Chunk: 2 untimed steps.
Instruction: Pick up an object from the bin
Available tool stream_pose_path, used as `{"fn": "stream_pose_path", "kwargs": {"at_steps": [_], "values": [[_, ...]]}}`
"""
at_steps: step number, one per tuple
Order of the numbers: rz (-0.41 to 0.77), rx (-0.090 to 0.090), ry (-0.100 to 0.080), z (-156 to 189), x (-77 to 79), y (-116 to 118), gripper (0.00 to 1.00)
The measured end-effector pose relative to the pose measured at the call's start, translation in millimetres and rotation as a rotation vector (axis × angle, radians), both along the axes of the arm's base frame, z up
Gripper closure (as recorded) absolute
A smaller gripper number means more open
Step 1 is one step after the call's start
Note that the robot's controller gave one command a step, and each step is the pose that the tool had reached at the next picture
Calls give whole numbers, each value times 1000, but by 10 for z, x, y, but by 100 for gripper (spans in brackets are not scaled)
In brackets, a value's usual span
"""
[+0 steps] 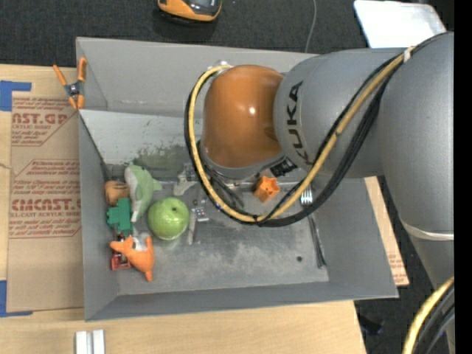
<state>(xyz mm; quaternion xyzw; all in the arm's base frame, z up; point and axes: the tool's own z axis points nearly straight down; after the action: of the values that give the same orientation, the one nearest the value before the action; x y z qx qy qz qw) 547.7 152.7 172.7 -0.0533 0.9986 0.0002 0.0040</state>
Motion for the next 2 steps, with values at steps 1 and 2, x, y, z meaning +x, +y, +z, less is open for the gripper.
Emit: {"fn": "stream_pose_path", "kwargs": {"at_steps": [1, 2], "values": [[176, 1, 0, -395, 252, 670, 0], [-91, 2, 1, -758, 318, 789, 0]]}}
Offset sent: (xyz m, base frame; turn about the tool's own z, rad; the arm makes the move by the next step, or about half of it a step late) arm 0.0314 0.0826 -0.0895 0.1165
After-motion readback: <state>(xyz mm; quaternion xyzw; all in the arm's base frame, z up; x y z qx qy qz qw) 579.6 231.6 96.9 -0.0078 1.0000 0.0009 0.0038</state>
